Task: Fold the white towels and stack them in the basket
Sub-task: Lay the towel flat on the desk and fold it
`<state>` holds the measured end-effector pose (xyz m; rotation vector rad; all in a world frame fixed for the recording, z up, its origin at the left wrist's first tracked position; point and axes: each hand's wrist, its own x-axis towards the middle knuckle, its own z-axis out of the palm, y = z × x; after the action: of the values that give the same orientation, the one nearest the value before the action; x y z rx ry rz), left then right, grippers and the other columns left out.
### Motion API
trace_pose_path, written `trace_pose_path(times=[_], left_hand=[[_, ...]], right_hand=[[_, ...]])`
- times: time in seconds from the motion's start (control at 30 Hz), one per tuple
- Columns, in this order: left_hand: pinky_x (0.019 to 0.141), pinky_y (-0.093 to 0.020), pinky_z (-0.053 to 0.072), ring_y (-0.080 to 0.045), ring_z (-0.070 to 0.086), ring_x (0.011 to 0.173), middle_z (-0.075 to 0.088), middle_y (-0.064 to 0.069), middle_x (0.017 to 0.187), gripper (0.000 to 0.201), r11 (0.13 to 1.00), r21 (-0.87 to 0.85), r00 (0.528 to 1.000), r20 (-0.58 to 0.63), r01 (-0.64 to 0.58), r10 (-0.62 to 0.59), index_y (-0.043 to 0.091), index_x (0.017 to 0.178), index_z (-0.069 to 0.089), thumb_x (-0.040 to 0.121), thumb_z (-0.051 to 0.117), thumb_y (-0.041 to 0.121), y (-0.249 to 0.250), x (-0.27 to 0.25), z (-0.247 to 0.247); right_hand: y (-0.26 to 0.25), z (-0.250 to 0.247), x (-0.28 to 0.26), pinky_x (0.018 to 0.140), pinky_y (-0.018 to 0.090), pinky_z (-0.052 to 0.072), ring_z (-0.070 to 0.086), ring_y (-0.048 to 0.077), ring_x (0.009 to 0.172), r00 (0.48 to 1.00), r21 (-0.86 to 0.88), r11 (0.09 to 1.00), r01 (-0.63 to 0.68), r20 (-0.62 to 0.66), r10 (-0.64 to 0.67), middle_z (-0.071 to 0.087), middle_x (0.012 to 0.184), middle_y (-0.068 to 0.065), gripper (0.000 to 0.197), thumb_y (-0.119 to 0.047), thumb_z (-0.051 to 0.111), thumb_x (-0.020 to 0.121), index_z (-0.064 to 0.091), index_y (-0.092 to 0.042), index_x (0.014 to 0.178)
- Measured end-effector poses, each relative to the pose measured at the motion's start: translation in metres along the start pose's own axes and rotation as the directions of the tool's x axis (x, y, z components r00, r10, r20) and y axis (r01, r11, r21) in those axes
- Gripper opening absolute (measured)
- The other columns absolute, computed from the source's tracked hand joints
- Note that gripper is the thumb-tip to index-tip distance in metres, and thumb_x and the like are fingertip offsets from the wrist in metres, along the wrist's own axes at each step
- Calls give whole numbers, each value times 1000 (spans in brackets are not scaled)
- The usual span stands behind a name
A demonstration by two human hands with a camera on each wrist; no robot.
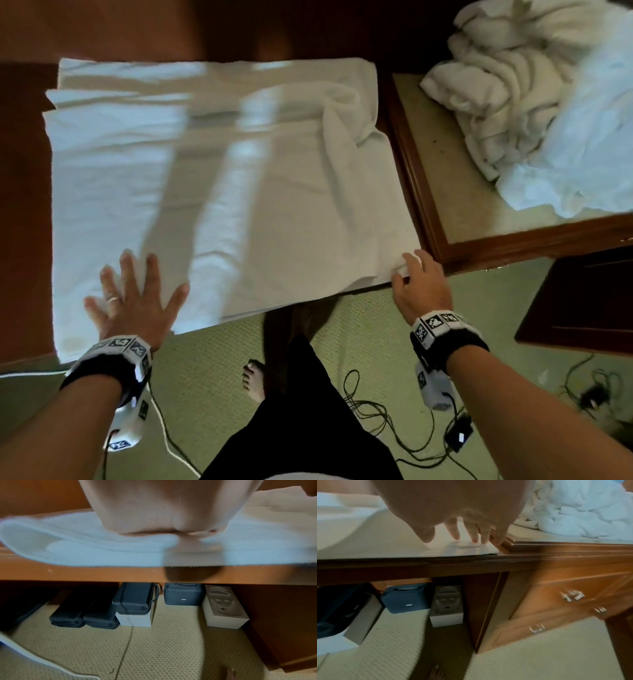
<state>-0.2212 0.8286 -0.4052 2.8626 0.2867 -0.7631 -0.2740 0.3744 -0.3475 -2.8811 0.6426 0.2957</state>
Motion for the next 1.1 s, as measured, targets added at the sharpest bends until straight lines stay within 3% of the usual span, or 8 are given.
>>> trace_pose_path(times=[0.1, 0.2, 0.4, 0.57, 0.73, 0.8, 0.93, 1.1], left_hand=[[117, -66, 1, -30, -23, 152, -43, 8, 156, 89, 999, 32, 998, 63, 21, -23, 42, 152, -26, 91, 29, 76, -8, 1, -5], [118, -65, 3, -30, -23, 151, -46, 8, 154, 91, 997, 76, 995, 99, 22, -30, 40, 149, -32, 89, 25, 78, -18, 1, -9], [117, -67, 13, -42, 6, 151, 4, -14, 167, 91, 994, 2, 992, -62, -107, 106, 24, 160, 14, 85, 21, 76, 8, -4, -18], [118, -63, -1, -34, -19, 152, -29, -1, 164, 86, 992, 67, 994, -5, -108, 108, 41, 157, -14, 86, 17, 80, 37, 6, -2], [118, -63, -1, -33, -19, 152, -28, 0, 164, 89, 994, 35, 994, -22, -103, 104, 41, 157, -13, 84, 17, 82, 36, 6, -2], [118, -64, 1, -35, -13, 153, -21, -1, 166, 89, 995, 25, 995, -39, -94, 95, 40, 159, -5, 85, 15, 85, 37, 7, -3], [116, -67, 9, -39, 4, 152, 4, -9, 167, 95, 994, -26, 986, -132, -107, 103, 29, 158, 17, 79, 14, 83, 47, 12, -11], [114, -72, 8, -42, -1, 152, -7, -6, 168, 92, 996, -8, 989, -113, -94, 93, 34, 160, 4, 82, 7, 82, 60, 24, -5]], right_hand=[[-6, 13, -4, 114, 47, 29, 22, 28, 147, 980, -89, 992, 84, 188, -66, 22, 162, 5, 56, -44, 42, 100, 35, -21, 150], [2, 12, -1, 105, 44, 36, 40, 30, 132, 990, -156, 986, 58, 135, -37, 40, 151, 3, 45, -42, 39, 100, 54, -15, 132], [-7, -7, 38, 90, 45, 44, 53, 42, 109, 988, 89, 987, -136, 89, 128, 50, 125, 21, 30, -21, 47, 100, 60, 0, 117], [-14, -12, 58, 88, 38, 47, 56, 39, 114, 937, 52, 956, -288, 221, 270, 59, 123, 20, 27, -18, 58, 94, 61, -4, 117], [16, -24, 42, 76, 34, 43, 61, 42, 102, 857, 97, 868, -487, 247, 453, 64, 113, 26, 21, -15, 58, 86, 62, -2, 101], [15, -29, 36, 79, 37, 46, 59, 40, 105, 871, -59, 916, -398, 288, 397, 62, 115, 23, 26, -21, 58, 84, 58, -4, 104], [-23, -43, 71, 90, 46, 45, 49, 38, 116, 993, -91, 989, -121, 5, 122, 52, 126, 16, 41, -33, 54, 89, 56, -8, 122], [-68, -52, 148, 88, 42, 49, 56, 34, 108, 990, 75, 987, 139, -19, -138, 59, 117, 14, 24, -19, 50, 95, 64, -9, 112]])
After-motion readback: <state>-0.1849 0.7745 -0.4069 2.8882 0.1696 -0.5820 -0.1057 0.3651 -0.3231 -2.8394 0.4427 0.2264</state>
